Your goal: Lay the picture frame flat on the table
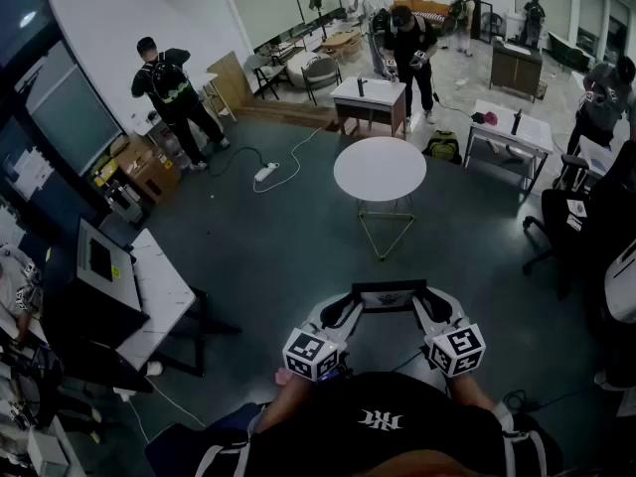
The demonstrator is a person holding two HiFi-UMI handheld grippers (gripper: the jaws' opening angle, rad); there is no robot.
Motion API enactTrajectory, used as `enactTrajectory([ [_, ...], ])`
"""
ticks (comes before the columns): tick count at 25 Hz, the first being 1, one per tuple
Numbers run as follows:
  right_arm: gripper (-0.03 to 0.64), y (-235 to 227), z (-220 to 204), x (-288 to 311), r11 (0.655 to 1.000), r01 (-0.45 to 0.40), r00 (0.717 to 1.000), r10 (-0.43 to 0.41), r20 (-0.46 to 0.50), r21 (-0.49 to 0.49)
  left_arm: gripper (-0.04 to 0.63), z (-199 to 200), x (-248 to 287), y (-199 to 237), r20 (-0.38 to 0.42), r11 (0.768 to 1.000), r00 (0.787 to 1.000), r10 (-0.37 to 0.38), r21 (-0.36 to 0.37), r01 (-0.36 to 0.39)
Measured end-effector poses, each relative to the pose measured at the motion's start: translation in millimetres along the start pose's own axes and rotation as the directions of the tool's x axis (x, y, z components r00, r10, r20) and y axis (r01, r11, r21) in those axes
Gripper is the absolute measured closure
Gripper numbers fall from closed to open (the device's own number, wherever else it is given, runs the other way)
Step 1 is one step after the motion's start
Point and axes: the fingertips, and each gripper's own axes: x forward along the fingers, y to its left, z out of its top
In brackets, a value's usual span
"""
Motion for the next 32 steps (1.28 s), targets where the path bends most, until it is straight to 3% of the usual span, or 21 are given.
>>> enactTrajectory([
  [9, 0.54, -21, -16, -34, 0.998, -0.058, 0.998, 0.058, 0.011, -0.017, 0.52, -15, 19, -33, -0.016, 0.999, 0.999, 0.037, 0.024, -0.037],
  [18, 0.54, -60, -37, -81, 0.999, -0.037, 0.999, 0.037, -0.018, -0.018, 0.517, -37, 46, -90, -0.091, 1.0, 0.996, -0.002, 0.029, 0.005],
  [26, 0.54, -76, -51, -96, 0.999, -0.041, 0.998, 0.042, -0.052, 0.025, 0.517, -46, 63, -105, -0.142, 0.999, 0.99, -0.02, 0.031, 0.024],
  [32, 0.537, -99, -50, -83, 1.0, -0.007, 0.997, 0.008, -0.081, 0.005, 0.52, -50, 98, -91, -0.115, 0.998, 0.991, -0.069, -0.004, 0.069],
])
